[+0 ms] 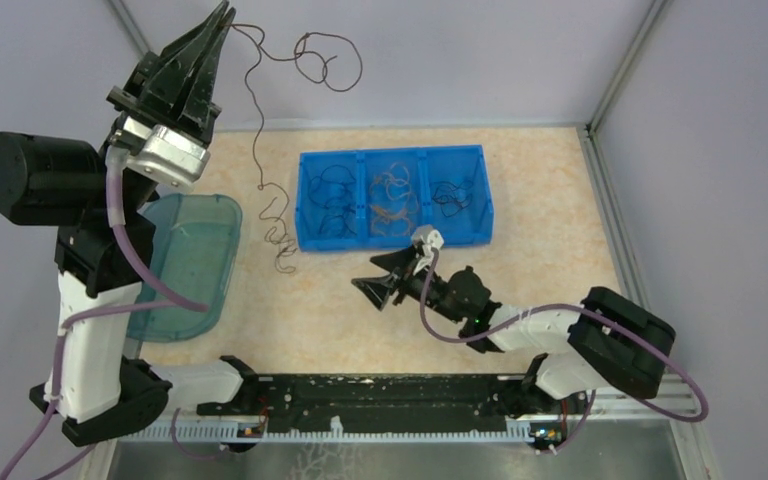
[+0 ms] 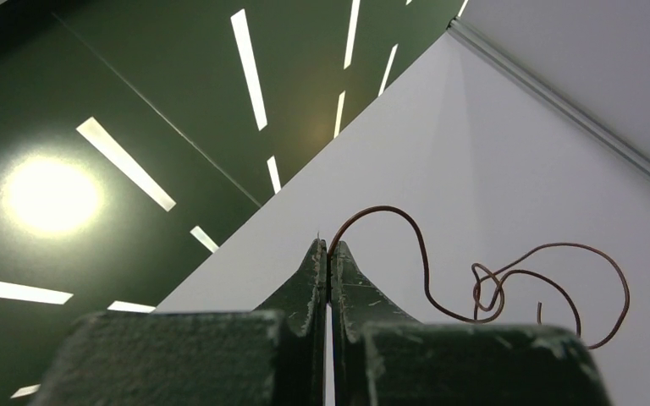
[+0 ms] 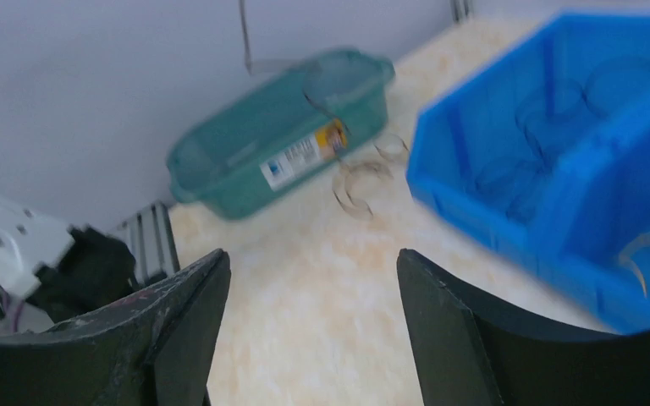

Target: Untangle the cables

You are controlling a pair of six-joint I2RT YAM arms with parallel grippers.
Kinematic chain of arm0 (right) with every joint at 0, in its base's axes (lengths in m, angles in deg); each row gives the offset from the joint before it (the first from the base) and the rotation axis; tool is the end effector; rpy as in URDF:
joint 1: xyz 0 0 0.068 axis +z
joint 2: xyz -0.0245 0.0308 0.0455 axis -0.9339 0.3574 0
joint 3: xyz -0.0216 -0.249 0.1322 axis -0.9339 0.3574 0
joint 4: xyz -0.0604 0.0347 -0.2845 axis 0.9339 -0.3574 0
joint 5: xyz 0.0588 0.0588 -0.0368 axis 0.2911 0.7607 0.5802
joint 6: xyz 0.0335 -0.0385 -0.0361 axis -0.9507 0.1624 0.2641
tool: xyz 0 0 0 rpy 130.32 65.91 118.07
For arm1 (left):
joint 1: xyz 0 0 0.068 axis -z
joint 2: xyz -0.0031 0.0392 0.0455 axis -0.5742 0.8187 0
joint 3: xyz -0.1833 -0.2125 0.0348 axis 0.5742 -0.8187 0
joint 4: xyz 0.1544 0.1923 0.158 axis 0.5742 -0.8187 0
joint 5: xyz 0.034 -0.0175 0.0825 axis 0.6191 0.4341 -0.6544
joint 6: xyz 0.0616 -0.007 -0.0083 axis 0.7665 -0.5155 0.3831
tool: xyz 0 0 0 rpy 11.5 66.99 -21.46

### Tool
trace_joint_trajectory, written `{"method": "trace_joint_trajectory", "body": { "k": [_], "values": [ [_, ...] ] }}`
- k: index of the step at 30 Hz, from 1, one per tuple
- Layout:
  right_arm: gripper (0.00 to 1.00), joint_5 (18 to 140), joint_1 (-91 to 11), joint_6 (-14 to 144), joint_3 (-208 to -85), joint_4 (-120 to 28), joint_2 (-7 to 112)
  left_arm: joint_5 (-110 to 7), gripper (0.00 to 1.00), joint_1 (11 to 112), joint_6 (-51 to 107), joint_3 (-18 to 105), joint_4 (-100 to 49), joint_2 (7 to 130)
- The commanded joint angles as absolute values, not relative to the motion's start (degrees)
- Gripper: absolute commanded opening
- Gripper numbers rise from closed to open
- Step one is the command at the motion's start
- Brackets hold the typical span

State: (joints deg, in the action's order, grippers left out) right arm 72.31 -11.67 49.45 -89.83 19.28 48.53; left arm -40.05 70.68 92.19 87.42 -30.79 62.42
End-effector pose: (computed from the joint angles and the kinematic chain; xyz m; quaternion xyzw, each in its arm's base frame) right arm 0.1483 0.2337 0.1873 -0.2087 0.6355 0.4822 0.5658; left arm 0.1201 -0.1057 0.6957 0.3827 0.1735 0.0634 0.9052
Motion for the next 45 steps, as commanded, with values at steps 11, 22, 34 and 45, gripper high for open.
{"method": "trace_joint_trajectory", "body": {
  "k": [11,22,34,45],
  "values": [
    [0.77,85.7,-10.3,49.7,-113.2,22.1,60.7,-37.5,0.0,70.9,90.4,86.5,-32.2,60.4],
    [0.0,84.4,-10.2,50.8,-109.7,19.5,61.4,-36.8,0.0,70.9,90.2,85.4,-32.0,59.5],
    [0.0,75.7,-10.2,54.2,-98.8,19.8,61.6,-38.7,0.0,71.0,99.3,84.6,-22.4,60.3],
    [0.0,70.5,-10.5,54.6,-93.0,23.8,65.5,-42.0,0.0,70.9,102.1,88.3,-13.7,62.5]
  ]
}}
